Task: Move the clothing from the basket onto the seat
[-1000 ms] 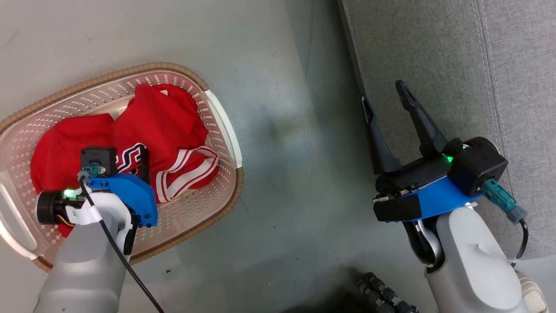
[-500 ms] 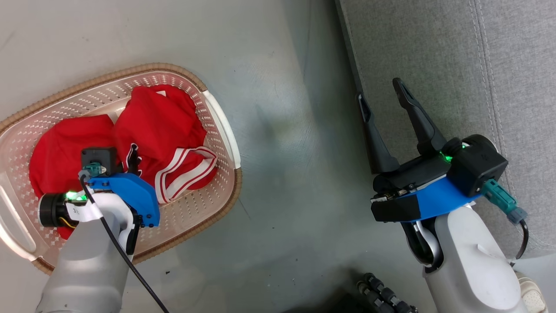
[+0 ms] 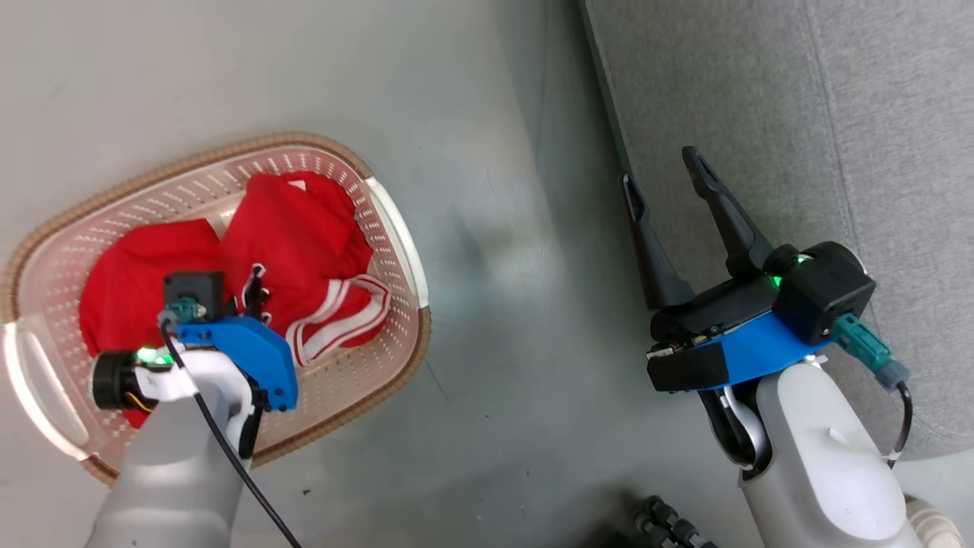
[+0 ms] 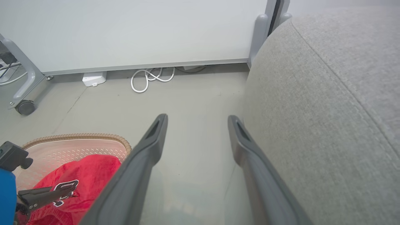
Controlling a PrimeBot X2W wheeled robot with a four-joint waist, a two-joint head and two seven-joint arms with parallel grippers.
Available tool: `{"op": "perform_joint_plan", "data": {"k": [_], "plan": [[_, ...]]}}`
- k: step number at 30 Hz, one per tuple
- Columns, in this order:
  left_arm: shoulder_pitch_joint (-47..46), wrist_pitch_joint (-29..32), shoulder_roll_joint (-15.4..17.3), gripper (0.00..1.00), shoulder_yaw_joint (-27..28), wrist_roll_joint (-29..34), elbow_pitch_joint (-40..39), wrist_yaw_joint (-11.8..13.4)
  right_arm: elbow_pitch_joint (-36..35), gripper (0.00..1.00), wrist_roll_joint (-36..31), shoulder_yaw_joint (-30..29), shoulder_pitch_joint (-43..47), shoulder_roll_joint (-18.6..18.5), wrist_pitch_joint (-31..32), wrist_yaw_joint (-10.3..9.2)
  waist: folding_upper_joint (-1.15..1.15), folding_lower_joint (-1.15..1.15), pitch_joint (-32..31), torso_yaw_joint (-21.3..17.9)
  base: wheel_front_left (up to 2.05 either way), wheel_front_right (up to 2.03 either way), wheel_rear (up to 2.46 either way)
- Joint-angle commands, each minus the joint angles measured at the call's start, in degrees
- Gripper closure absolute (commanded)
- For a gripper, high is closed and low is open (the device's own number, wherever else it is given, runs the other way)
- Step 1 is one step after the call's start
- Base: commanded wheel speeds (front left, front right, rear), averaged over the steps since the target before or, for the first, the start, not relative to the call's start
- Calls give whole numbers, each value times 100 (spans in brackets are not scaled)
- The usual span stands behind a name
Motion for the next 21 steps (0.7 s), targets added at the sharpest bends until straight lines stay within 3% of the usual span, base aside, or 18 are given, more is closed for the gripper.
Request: {"op": "perform_joint_plan", "data": {"k": [1, 13, 21], "plan": [[43, -48, -10, 100, -10, -25, 11, -22, 36, 0, -35, 0, -47, -14, -31, 2, 0, 0, -158, 48, 0, 0, 0], [542, -182, -354, 100, -412, 34, -203, -168, 748, 0, -183, -101, 270, -18, -26, 2, 0, 0, -1926, 470, 0, 0, 0], [814, -191, -473, 100, -820, 15, -801, -211, 1104, 0, -195, -164, 617, -17, 12, 2, 0, 0, -2999, 737, 0, 0, 0]]}}
